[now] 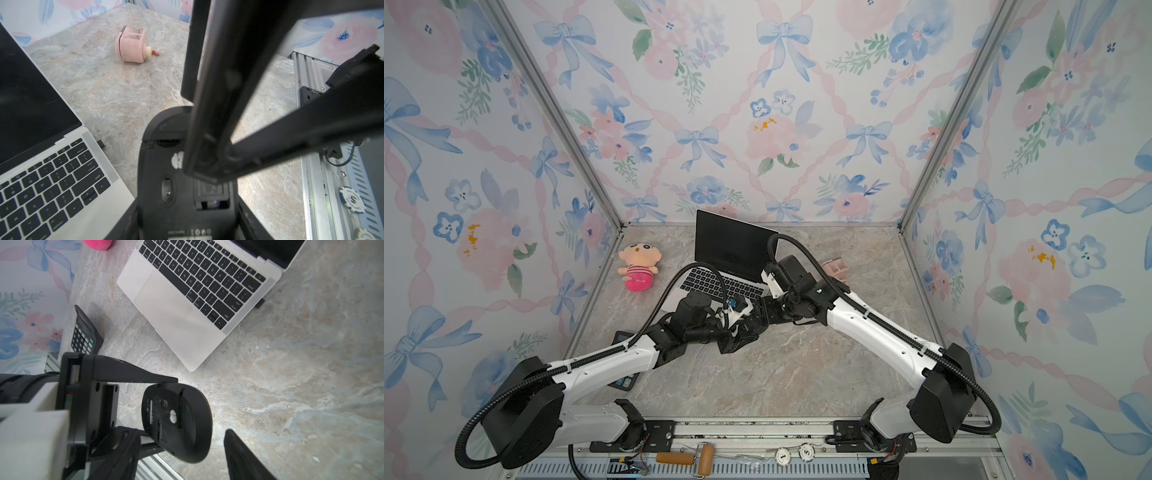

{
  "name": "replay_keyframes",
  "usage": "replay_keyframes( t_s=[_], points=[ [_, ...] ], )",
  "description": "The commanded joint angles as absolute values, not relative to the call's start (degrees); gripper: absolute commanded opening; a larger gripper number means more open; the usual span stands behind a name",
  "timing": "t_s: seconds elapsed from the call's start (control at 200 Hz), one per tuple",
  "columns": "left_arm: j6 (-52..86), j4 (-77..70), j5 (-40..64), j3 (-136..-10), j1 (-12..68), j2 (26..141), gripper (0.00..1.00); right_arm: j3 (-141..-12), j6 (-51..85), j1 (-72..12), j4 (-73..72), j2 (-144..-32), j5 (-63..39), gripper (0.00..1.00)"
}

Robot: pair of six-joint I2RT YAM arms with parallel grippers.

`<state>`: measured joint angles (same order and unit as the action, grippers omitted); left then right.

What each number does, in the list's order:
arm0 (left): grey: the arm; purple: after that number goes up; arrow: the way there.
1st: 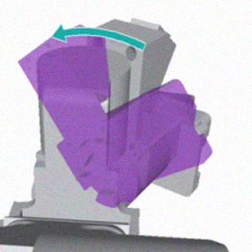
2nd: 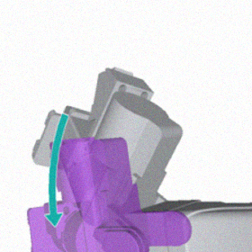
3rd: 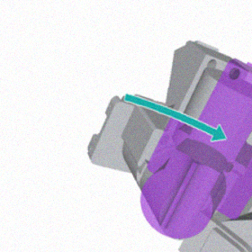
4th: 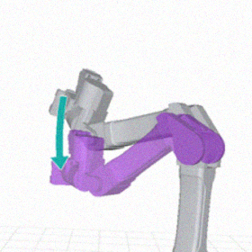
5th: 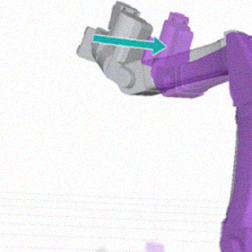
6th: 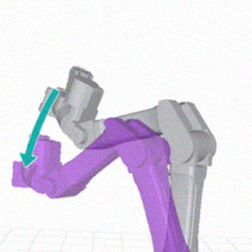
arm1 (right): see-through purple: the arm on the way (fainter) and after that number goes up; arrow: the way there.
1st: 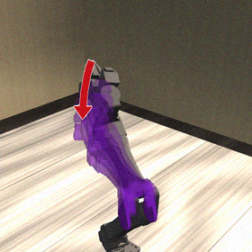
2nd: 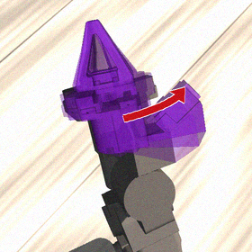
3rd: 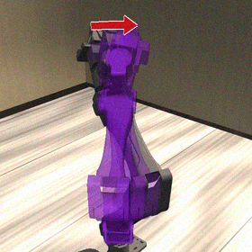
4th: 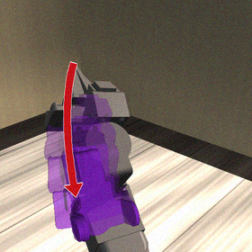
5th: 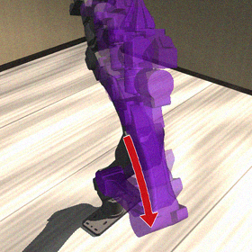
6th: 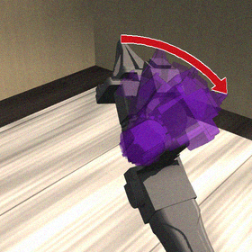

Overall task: Insert the wireless mouse receiver into the laptop
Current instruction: Close the lid on the mouse.

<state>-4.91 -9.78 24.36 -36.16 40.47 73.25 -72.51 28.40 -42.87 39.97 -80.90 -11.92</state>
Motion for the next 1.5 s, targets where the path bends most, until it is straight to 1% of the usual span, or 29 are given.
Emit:
replay_keyframes(
  t_s=[0.0, 0.16, 0.205, 0.375, 0.54, 0.935, 0.995, 1.025, 1.105, 1.145, 1.235, 1.38, 1.495],
  points=[
    [-2.76, -12.91, 23.38, -35.46, 40.02, 72.04, 0.00, -72.61, 31.47, -42.19, 36.52, -77.67, -10.53, 0.68],
    [-1.41, -13.25, 23.54, -35.95, 40.02, 72.41, 0.00, -68.96, 32.40, -41.97, 35.51, -77.44, -11.13, 0.68],
    [-1.01, -13.57, 23.72, -35.95, 39.99, 72.42, 0.00, -67.71, 32.97, -42.10, 34.40, -77.13, -11.51, 0.65],
    [-0.26, -14.33, 24.33, -35.99, 39.99, 72.40, 0.00, -66.14, 32.93, -42.15, 33.04, -77.33, -11.01, 0.46],
    [-0.18, -14.66, 24.60, -35.78, 39.99, 72.25, 0.00, -66.28, 32.09, -42.77, 33.22, -78.31, -10.75, 0.38],
    [-0.09, -15.18, 24.96, -35.65, 40.02, 72.07, 0.00, -66.88, 31.02, -44.52, 34.61, -80.41, -10.47, 0.25],
    [-0.09, -15.21, 24.96, -35.58, 39.99, 72.09, 0.00, -67.14, 30.90, -44.87, 35.04, -80.59, -10.43, 0.25],
    [-0.09, -15.21, 24.87, -35.54, 39.99, 72.16, 0.00, -67.37, 30.81, -44.91, 35.36, -80.67, -10.39, 0.27],
    [-0.09, -15.21, 24.72, -35.55, 39.99, 72.24, 0.00, -67.96, 30.84, -45.13, 35.94, -80.48, -10.15, 0.37],
    [0.00, -15.22, 24.70, -35.55, 39.99, 72.34, 0.00, -68.28, 30.80, -45.22, 35.99, -80.13, -10.04, 0.44],
    [0.02, -15.47, 24.78, -35.41, 39.99, 72.35, 0.00, -69.15, 30.82, -45.18, 36.11, -79.38, -9.81, 0.54],
    [0.13, -15.47, 24.70, -35.60, 39.99, 72.41, 0.00, -70.25, 32.02, -44.65, 35.98, -77.70, -10.03, 0.57],
    [0.22, -15.56, 24.52, -35.61, 39.99, 72.08, 0.00, -67.88, 38.76, -41.36, 32.45, -75.35, -11.82, 0.58]
  ],
)
